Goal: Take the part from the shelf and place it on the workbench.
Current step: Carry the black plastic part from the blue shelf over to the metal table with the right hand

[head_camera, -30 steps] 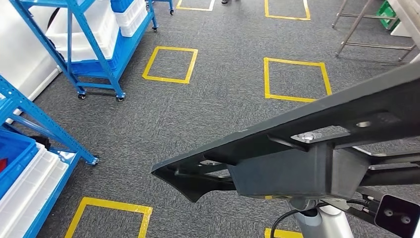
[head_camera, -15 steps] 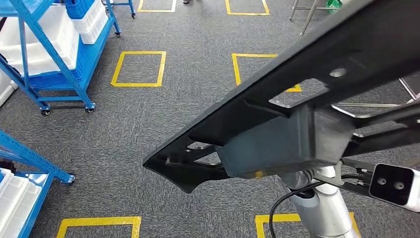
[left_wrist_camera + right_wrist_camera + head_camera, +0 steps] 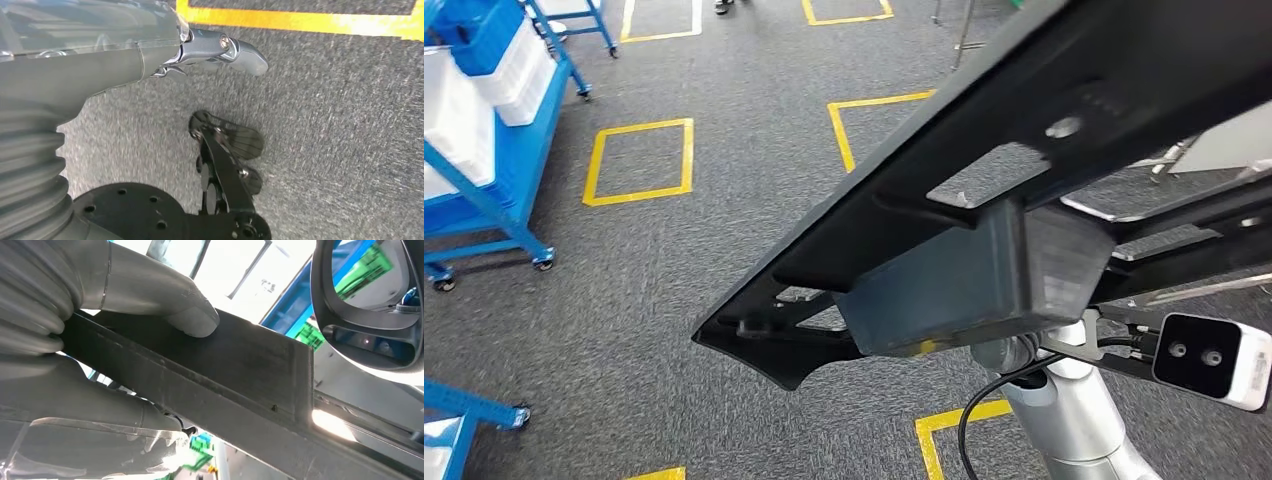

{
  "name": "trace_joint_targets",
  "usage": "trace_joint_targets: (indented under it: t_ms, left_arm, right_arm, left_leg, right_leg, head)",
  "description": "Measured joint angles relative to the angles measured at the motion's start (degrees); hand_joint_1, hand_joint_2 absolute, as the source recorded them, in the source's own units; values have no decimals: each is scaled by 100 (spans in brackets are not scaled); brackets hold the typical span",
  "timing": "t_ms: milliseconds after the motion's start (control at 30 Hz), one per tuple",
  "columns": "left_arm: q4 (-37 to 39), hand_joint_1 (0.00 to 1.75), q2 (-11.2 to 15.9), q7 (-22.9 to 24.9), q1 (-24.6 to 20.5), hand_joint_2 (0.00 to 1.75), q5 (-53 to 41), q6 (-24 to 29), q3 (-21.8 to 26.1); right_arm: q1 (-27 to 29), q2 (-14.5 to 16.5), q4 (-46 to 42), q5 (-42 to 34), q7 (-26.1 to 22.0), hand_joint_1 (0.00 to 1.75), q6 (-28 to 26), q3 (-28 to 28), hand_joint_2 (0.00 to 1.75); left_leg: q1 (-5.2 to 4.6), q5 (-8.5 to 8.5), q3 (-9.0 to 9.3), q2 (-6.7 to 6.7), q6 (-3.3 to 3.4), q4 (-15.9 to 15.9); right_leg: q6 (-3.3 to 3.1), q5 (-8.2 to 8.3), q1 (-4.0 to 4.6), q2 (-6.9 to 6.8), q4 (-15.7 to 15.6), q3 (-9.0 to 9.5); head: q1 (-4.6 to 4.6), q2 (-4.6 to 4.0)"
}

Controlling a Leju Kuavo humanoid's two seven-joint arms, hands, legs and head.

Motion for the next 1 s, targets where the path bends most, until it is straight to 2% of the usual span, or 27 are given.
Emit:
trace_joint_targets:
  t_ms: [33,67,100,133,167,200,233,300,367,400,433,467,500,533,600,633,667,733,800,867,900,933,967,1000]
  left_arm:
    - [0,0,1,1,-1,175,-12,3,3]
    - [0,0,1,1,-2,175,-23,3,5]
    - [0,0,2,3,-3,175,-33,1,7]
    - [0,0,2,3,-3,175,-39,-1,9]
    - [0,0,2,4,-7,175,-42,-3,10]
    - [0,0,2,3,-15,175,-44,-4,10]
    - [0,0,-3,1,-28,175,-46,-3,10]
    - [0,0,-13,-10,-44,175,-46,4,10]
    - [0,0,-16,-18,-36,175,-45,11,11]
    - [0,0,-16,-19,-29,175,-45,10,11]
    - [0,0,-16,-20,-26,175,-48,4,12]
    - [0,0,-16,-21,-28,175,-50,-3,12]
    - [0,0,-17,-22,-32,175,-54,-14,12]
    - [0,0,-19,-22,-37,175,-62,-22,12]
    - [0,0,-23,-21,-41,175,-79,-31,12]
    - [0,0,-26,-21,-39,175,-89,-32,12]
    - [0,0,-28,-21,-39,175,-98,-35,11]
    - [0,0,-30,-23,-46,175,-129,-43,6]
    - [0,0,-29,-33,-57,175,-153,-56,-1]
    - [0,0,-28,-43,-50,175,-161,-67,-4]
    - [0,0,-29,-46,-39,175,-163,-69,-5]
    - [0,0,-29,-49,-30,175,-165,-71,-5]
    - [0,0,-29,-52,-25,175,-165,-72,-5]
    - [0,0,-29,-56,-25,175,-166,-75,-6]
  right_arm:
    - [-14,0,-22,22,8,175,-36,26,175]
    - [-31,0,-49,44,21,175,-73,50,175]
    - [-45,3,-78,69,37,175,-110,74,175]
    - [-53,6,-103,99,49,175,-148,96,175]
    - [-53,9,-128,135,59,175,-189,120,175]
    - [-48,13,-153,178,59,175,-228,143,175]
    - [-42,13,-175,222,47,175,-272,165,175]
    - [-44,14,-205,289,2,175,-339,207,175]
    - [-42,16,-210,316,-36,175,-388,246,175]
    - [-33,17,-209,322,-45,175,-409,266,175]
    - [-19,17,-208,325,-52,175,-427,281,175]
    - [-6,17,-207,322,-57,175,-448,296,175]
    - [3,17,-205,315,-67,175,-477,308,175]
    - [8,17,-205,305,-80,175,-506,317,175]
    - [11,20,-207,279,-110,175,-577,326,175]
    - [15,22,-208,267,-125,175,-612,325,175]
    - [26,25,-210,258,-137,175,-654,322,175]
    - [76,28,-224,255,-152,175,-725,310,175]
    - [126,36,-249,276,-161,175,-752,297,175]
    - [168,57,-263,331,-185,175,-733,293,175]
    - [194,68,-260,375,-207,175,-710,293,175]
    - [223,73,-254,423,-232,175,-680,293,175]
    - [243,74,-245,468,-254,175,-648,294,175]
    - [253,74,-238,507,-266,175,-618,295,175]
  left_leg:
    - [10,247,156,-79,10,-399]
    - [22,427,316,-213,18,-797]
    - [34,547,444,-331,29,-1105]
    - [37,587,515,-421,41,-1276]
    - [30,568,535,-441,60,-1322]
    - [24,580,546,-391,90,-1342]
    - [24,596,559,-330,128,-1370]
    - [32,628,588,-196,205,-1435]
    - [18,628,600,-54,249,-1457]
    - [8,621,599,20,256,-1457]
    - [2,613,600,95,260,-1456]
    - [-1,604,604,169,259,-1454]
    - [-3,594,615,237,253,-1454]
    - [-4,581,633,298,243,-1453]
    - [-20,549,674,402,204,-1449]
    - [-31,534,689,453,177,-1446]
    - [-39,520,703,508,150,-1447]
    - [-40,487,731,592,86,-1450]
    - [-21,333,684,403,33,-1261]
    - [1,-20,392,112,6,-598]
    - [6,-186,188,51,-3,-183]
    - [8,-271,18,28,-13,136]
    - [9,-244,-70,21,-18,264]
    - [11,-96,-44,15,-16,141]
  right_leg:
    - [14,-13,-6,77,18,5]
    - [36,-29,-7,149,42,1]
    - [64,-40,-11,217,65,-12]
    - [95,-43,-21,277,77,-32]
    - [131,-35,-33,335,77,-51]
    - [169,-22,-45,393,66,-66]
    - [199,-27,-51,377,71,-75]
    - [244,-182,-31,133,303,-188]
    - [272,-529,-29,-171,962,-507]
    - [287,-679,-39,-231,1336,-696]
    - [299,-746,-50,-261,1588,-825]
    - [305,-706,-58,-281,1638,-853]
    - [304,-565,-63,-311,1452,-756]
    - [292,-367,-60,-383,1076,-553]
    - [236,-96,-11,-652,292,-136]
    - [205,-50,21,-739,80,-28]
    - [180,-56,49,-763,2,2]
    - [130,-35,44,-618,-22,2]
    - [70,-5,4,-490,-71,32]
    - [28,10,-15,-361,-90,46]
    - [20,12,-13,-287,-87,45]
    - [17,11,-11,-207,-81,44]
    - [18,10,-10,-127,-73,44]
    - [23,5,-13,-46,-63,48]
  head:
    - [0,0]
    - [0,0]
    - [0,0]
    - [1,0]
    - [1,0]
    - [1,0]
    - [1,0]
    - [1,0]
    - [2,0]
    - [2,0]
    - [2,0]
    - [2,0]
    - [2,0]
    - [2,0]
    - [2,0]
    - [2,0]
    - [2,0]
    - [2,0]
    - [2,0]
    - [2,0]
    - [1,0]
    - [1,0]
    - [1,0]
    - [0,0]
